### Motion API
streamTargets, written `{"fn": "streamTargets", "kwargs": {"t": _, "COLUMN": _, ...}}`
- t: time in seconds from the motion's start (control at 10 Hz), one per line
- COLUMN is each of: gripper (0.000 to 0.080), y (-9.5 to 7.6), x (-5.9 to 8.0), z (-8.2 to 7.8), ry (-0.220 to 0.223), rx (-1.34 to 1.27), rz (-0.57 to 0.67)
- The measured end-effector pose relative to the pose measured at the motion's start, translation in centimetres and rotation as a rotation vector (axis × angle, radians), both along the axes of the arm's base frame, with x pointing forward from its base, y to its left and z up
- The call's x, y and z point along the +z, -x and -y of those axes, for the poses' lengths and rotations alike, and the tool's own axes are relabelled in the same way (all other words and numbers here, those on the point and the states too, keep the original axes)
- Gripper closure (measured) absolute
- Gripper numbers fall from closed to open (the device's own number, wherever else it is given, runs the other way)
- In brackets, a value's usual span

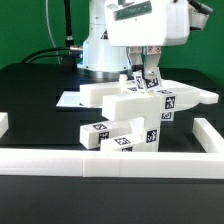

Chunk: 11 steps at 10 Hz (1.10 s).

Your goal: Assemble chair

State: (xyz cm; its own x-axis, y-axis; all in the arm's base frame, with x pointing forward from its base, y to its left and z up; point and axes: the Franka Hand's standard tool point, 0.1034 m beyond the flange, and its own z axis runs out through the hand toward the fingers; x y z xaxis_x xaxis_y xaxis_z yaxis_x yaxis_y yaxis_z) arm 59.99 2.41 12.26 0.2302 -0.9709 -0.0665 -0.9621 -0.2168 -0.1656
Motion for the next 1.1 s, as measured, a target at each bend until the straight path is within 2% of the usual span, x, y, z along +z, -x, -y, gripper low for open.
{"fn": "streamTargets", "kwargs": {"t": 0.3, "gripper": 0.0517, "y": -0.4, "x": -0.1, "z": 0.1, "ry": -0.062, "rx": -0.270, "rz": -0.011}}
{"fn": "streamTargets", "kwargs": {"t": 0.5, "gripper": 0.0517, "y": -0.8, "x": 0.0, "z": 0.2, "ry": -0.084, "rx": -0.404, "rz": -0.022}}
{"fn": "streamTargets", "kwargs": {"t": 0.7, "gripper": 0.0517, "y": -0.8, "x": 0.0, "z": 0.2, "ry": -0.087, "rx": -0.428, "rz": -0.029}}
{"fn": "streamTargets", "kwargs": {"t": 0.8, "gripper": 0.0440, "y": -0.8, "x": 0.0, "z": 0.2, "ry": -0.080, "rx": -0.386, "rz": -0.026}}
{"fn": "streamTargets", "kwargs": {"t": 0.9, "gripper": 0.0305, "y": -0.9, "x": 0.2, "z": -0.2, "ry": -0.076, "rx": -0.340, "rz": -0.039}}
{"fn": "streamTargets", "kwargs": {"t": 1.0, "gripper": 0.0305, "y": -1.1, "x": 0.3, "z": -0.5, "ry": -0.068, "rx": -0.293, "rz": -0.024}}
{"fn": "streamTargets", "kwargs": {"t": 1.1, "gripper": 0.0180, "y": -1.1, "x": 0.3, "z": -0.8, "ry": -0.050, "rx": -0.172, "rz": -0.012}}
